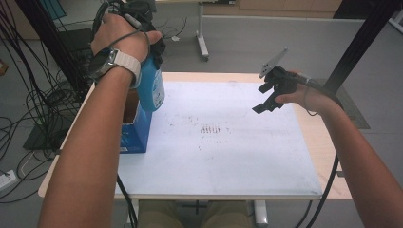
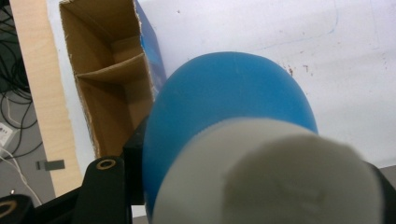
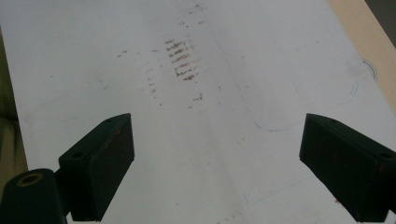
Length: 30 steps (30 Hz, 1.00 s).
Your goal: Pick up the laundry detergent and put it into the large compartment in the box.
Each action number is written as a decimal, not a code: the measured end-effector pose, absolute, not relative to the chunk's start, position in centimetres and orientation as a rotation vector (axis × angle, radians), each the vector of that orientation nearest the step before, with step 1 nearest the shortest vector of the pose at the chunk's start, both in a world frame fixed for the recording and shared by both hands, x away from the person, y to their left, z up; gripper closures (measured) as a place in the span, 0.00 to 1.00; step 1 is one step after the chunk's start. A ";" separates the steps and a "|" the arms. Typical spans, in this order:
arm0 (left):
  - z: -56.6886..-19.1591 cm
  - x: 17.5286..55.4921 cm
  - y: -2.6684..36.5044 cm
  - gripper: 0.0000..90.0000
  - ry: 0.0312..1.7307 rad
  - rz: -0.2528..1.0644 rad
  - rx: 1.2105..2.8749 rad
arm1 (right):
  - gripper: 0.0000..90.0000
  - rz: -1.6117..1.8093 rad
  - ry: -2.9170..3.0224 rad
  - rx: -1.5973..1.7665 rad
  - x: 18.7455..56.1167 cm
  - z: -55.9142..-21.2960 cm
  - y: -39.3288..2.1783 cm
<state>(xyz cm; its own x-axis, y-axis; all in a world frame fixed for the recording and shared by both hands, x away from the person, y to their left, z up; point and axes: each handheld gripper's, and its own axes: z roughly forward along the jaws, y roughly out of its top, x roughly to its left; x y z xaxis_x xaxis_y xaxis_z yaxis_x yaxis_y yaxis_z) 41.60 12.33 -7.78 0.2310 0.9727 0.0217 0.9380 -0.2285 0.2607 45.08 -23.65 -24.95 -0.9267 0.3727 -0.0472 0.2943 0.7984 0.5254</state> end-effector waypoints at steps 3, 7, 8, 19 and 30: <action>-7.6 41.6 12.7 0.44 1.822 0.266 2.302 | 0.11 0.794 2.834 0.535 45.0 -25.0 -23.8; -7.4 41.7 13.0 0.44 1.827 0.273 2.298 | 0.11 0.790 2.837 0.540 44.9 -25.1 -23.9; -7.3 41.7 13.1 0.44 1.827 0.275 2.296 | 0.11 0.786 2.838 0.544 44.9 -25.1 -24.0; -7.1 41.9 14.2 0.44 1.838 0.298 2.273 | 0.11 0.775 2.838 0.562 44.8 -25.2 -23.9; -6.6 42.2 15.6 0.44 1.858 0.308 2.251 | 0.11 0.759 2.829 0.587 44.7 -25.0 -24.1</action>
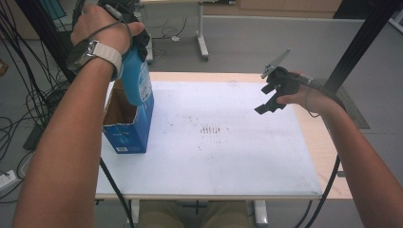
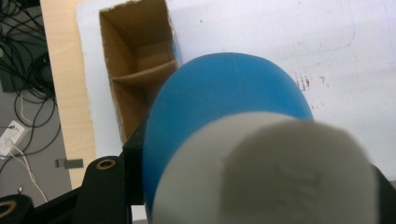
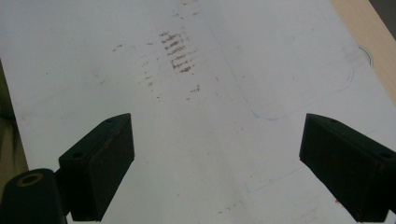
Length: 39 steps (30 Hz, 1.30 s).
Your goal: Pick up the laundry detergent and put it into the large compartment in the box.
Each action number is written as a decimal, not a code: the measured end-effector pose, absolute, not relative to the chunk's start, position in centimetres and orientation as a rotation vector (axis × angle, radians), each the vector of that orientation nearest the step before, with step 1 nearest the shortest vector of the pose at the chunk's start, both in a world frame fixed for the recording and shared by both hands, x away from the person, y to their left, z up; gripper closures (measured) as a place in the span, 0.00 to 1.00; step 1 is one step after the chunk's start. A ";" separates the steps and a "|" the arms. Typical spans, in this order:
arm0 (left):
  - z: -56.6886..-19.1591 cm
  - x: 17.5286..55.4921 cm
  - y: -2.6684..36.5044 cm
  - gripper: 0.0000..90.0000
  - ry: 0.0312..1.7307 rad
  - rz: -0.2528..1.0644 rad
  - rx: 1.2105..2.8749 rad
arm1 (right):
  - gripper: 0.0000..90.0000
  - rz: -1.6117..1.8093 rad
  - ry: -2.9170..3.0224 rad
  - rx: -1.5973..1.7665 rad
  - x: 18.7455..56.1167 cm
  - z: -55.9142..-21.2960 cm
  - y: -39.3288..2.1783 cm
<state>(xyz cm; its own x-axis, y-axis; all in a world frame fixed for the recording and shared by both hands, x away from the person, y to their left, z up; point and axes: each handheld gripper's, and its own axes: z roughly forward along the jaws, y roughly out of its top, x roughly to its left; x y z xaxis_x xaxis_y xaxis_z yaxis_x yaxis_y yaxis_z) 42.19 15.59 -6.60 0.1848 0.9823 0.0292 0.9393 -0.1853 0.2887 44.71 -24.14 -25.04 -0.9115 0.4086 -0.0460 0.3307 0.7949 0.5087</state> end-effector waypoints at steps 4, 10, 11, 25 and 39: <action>-6.8 42.4 16.0 0.44 1.865 0.311 2.254 | 0.11 0.755 2.830 0.594 44.7 -25.2 -24.2; -6.7 42.6 16.4 0.44 1.876 0.303 2.250 | 0.11 0.754 2.829 0.598 44.6 -25.1 -24.1; -6.7 42.6 16.5 0.44 1.874 0.305 2.253 | 0.11 0.754 2.829 0.598 44.6 -25.0 -24.2; -6.4 42.8 18.1 0.44 1.906 0.322 2.232 | 0.11 0.764 2.821 0.614 44.8 -25.1 -23.9; -6.7 43.1 19.4 0.44 1.937 0.322 2.206 | 0.11 0.755 2.824 0.621 44.7 -25.2 -23.8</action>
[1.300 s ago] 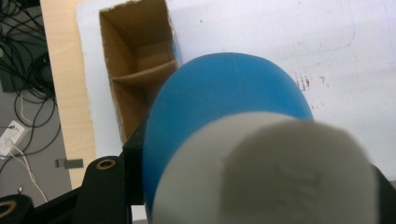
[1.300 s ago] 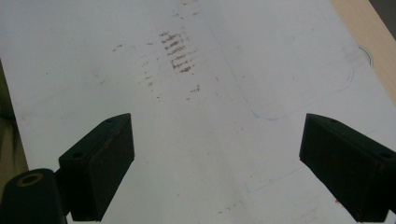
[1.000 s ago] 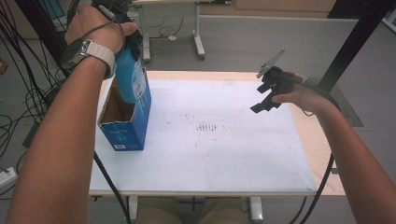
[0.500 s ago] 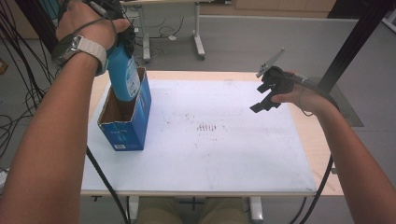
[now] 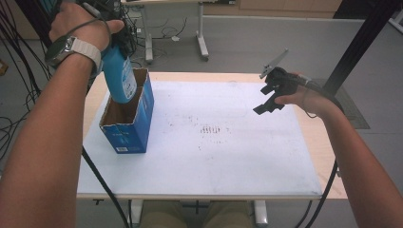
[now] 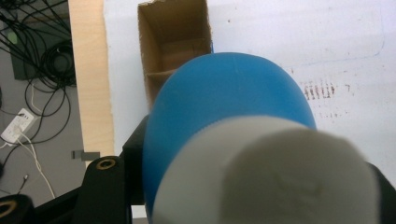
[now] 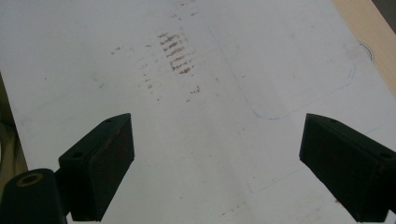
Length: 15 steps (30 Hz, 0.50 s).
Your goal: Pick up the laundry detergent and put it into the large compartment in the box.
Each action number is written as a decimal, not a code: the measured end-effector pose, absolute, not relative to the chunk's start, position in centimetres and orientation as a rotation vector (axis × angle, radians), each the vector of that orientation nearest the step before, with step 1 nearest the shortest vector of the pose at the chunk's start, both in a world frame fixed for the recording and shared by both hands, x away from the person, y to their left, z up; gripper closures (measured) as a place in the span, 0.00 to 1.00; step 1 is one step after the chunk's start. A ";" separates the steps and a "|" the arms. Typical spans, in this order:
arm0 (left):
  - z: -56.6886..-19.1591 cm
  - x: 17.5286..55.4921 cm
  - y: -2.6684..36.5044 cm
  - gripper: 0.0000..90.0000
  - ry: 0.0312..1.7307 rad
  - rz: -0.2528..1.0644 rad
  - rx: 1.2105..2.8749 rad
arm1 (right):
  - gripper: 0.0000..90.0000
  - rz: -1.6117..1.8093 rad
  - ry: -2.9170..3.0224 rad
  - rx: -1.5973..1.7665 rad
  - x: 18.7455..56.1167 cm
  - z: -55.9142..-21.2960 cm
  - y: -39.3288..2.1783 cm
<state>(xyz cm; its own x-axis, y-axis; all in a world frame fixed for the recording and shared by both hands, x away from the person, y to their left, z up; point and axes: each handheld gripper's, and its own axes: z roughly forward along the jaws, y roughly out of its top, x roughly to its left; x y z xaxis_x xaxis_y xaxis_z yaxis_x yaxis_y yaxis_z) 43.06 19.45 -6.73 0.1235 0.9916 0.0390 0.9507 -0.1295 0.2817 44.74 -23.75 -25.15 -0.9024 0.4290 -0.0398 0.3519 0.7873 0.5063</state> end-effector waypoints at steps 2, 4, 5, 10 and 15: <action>-6.8 43.1 19.6 0.44 1.937 0.326 2.204 | 0.11 0.754 2.824 0.623 44.7 -25.2 -23.7; -7.0 43.2 19.7 0.44 1.942 0.328 2.200 | 0.11 0.753 2.825 0.628 44.7 -25.2 -23.7; -7.1 43.2 19.8 0.44 1.944 0.333 2.193 | 0.11 0.752 2.825 0.629 44.7 -25.2 -23.7; -7.4 43.4 20.3 0.44 1.949 0.335 2.186 | 0.11 0.747 2.829 0.631 44.7 -25.3 -23.5; -8.0 43.5 20.9 0.44 1.954 0.331 2.179 | 0.11 0.735 2.831 0.643 44.7 -25.4 -23.5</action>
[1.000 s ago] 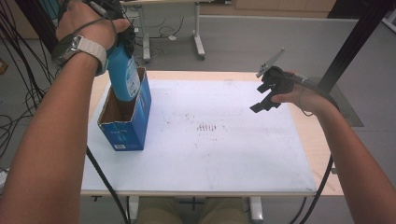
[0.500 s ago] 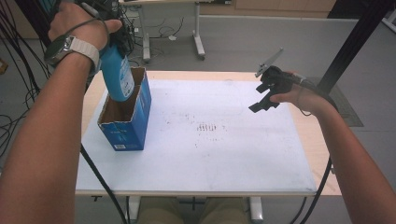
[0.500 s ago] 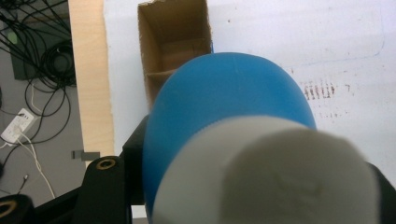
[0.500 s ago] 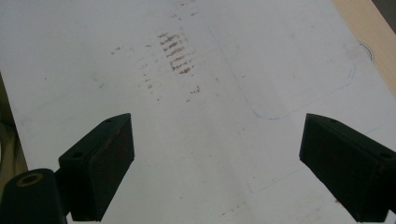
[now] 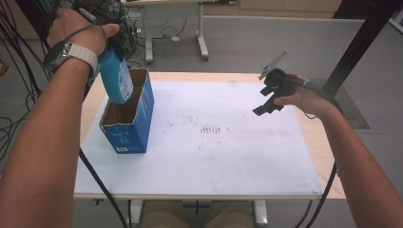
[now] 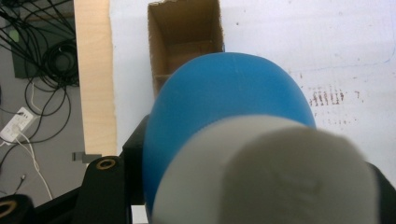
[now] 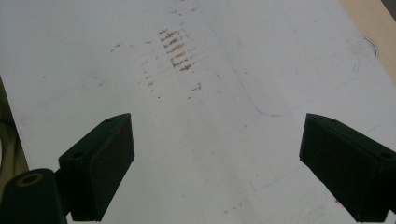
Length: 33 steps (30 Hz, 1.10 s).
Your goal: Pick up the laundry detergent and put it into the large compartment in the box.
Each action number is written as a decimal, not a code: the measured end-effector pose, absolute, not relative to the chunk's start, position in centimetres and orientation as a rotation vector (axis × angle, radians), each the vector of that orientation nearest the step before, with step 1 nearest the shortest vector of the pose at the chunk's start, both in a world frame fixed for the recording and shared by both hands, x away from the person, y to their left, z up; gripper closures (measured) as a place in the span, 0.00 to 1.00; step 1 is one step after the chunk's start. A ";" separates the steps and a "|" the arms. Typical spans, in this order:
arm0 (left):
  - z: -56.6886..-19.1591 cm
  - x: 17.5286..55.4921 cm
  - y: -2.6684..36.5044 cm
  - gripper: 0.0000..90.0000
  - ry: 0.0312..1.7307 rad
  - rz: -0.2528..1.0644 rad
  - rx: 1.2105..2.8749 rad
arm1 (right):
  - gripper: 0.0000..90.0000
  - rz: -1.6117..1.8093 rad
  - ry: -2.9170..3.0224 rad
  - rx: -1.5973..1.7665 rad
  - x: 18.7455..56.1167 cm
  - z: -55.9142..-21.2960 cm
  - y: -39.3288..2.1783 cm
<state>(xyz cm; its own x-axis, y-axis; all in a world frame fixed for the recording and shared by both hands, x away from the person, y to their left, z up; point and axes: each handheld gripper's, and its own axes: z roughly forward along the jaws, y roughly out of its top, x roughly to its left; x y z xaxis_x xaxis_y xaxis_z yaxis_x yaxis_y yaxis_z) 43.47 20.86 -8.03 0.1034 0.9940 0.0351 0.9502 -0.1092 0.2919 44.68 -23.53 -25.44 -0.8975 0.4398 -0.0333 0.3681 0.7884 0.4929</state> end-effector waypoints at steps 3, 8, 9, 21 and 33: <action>-8.4 43.6 21.0 0.44 1.962 0.322 2.186 | 0.11 0.737 2.832 0.639 44.7 -25.4 -23.5; -8.9 43.8 21.3 0.44 1.962 0.326 2.186 | 0.11 0.729 2.834 0.638 44.7 -25.5 -23.4; -8.9 43.8 21.3 0.44 1.964 0.323 2.183 | 0.11 0.730 2.834 0.639 44.7 -25.5 -23.4; -10.2 44.2 21.6 0.44 1.970 0.327 2.176 | 0.11 0.737 2.834 0.657 44.7 -25.8 -23.5; -11.1 44.3 21.9 0.44 1.971 0.350 2.166 | 0.11 0.733 2.835 0.658 44.7 -25.8 -23.5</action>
